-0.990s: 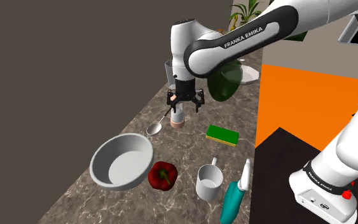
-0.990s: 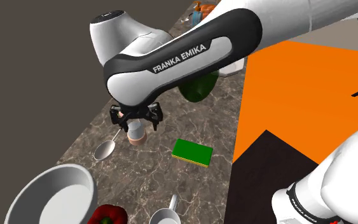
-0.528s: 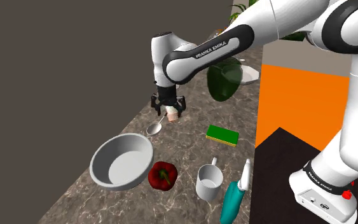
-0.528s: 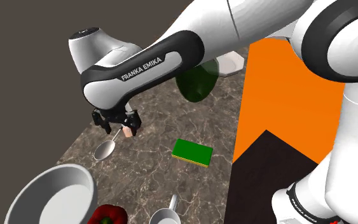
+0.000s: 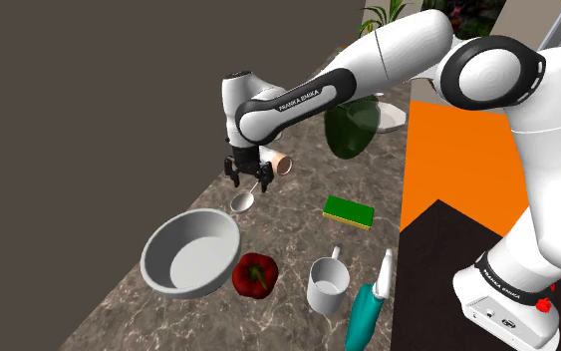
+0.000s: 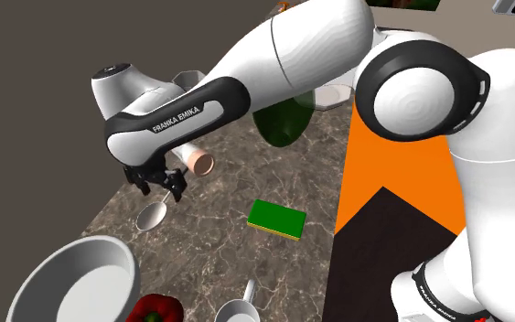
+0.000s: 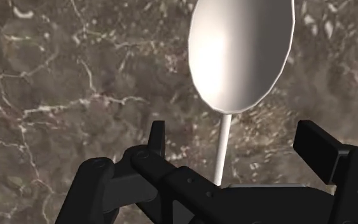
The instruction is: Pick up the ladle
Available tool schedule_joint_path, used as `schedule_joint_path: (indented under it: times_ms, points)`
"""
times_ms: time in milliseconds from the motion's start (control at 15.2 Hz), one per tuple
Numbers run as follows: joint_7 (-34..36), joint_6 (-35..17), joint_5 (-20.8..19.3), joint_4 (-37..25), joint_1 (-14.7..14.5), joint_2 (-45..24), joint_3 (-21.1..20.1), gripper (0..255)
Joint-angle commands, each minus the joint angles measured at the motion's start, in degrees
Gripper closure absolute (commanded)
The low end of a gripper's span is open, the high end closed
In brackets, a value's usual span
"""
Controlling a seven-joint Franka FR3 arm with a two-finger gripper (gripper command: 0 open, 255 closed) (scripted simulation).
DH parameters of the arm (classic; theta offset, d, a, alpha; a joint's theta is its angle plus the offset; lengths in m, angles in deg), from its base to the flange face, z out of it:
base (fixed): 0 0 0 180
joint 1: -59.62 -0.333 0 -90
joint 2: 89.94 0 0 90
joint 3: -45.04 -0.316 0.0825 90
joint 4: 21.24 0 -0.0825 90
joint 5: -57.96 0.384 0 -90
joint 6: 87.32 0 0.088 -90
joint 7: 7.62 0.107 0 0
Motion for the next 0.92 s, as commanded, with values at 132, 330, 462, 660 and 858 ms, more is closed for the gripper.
schedule_joint_path:
  times_ms: [132, 330, 462, 660, 858]
  points:
    - [0.2, -2.1, -0.5, 0.8, -0.2, -1.4, 0.4, 0]
    - [0.1, -2.4, -0.5, 0.9, -0.2, -1.6, 0.5, 255]
    - [0.2, -2.5, -0.5, 1.0, -0.2, -1.5, 0.4, 255]
    - [0.1, -2.5, -0.5, 1.2, 0.0, -1.4, 0.4, 255]
    - [0.0, -2.6, -0.5, 1.4, 0.0, -1.3, 0.4, 255]
